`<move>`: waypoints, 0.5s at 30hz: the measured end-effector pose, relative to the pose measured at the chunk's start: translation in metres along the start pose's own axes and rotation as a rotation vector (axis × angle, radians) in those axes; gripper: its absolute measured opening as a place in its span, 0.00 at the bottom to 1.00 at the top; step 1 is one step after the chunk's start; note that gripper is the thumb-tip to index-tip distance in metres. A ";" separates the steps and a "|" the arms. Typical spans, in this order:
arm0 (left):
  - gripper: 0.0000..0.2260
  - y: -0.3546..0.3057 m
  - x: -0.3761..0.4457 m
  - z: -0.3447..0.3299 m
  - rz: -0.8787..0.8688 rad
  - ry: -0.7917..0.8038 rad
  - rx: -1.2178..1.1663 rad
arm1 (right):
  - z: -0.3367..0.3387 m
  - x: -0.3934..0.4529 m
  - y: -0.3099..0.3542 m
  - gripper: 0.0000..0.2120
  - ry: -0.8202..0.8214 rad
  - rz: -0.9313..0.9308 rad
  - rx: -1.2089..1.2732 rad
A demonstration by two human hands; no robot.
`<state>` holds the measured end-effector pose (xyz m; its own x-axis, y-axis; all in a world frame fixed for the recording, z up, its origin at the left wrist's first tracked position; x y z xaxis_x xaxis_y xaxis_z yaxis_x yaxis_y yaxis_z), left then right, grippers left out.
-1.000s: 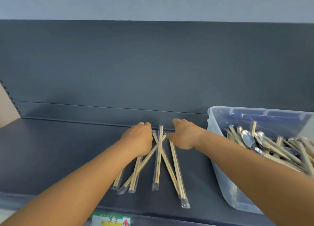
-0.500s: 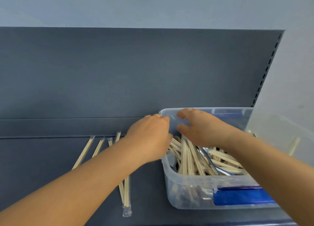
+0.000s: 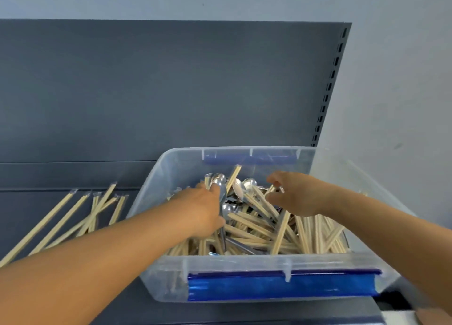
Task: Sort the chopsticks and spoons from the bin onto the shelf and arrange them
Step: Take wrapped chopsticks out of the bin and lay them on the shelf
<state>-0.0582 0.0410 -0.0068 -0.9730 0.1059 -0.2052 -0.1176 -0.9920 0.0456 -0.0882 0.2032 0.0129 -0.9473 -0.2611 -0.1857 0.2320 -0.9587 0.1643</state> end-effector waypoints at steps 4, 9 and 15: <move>0.31 -0.006 0.009 -0.013 0.041 0.063 -0.068 | -0.018 0.004 -0.022 0.32 0.087 -0.027 -0.053; 0.37 0.001 0.016 -0.017 0.116 0.069 -0.214 | -0.030 0.004 -0.035 0.38 0.151 -0.062 -0.134; 0.31 0.007 0.019 -0.014 0.138 0.003 -0.387 | -0.036 0.006 -0.035 0.44 0.141 -0.133 -0.090</move>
<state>-0.0752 0.0348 -0.0239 -0.9737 -0.0301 -0.2257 0.0983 -0.9496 -0.2976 -0.0943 0.2310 -0.0286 -0.9321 -0.1388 -0.3345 0.1321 -0.9903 0.0428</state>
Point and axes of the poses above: each hand's wrist, its own x-axis towards the middle knuckle, its own z-axis out of the back of the hand, y = z × x, the point moved 7 cm from there along x, towards the middle knuckle, and after that the axes turned 2 degrees about -x, right-handed, at the moved point
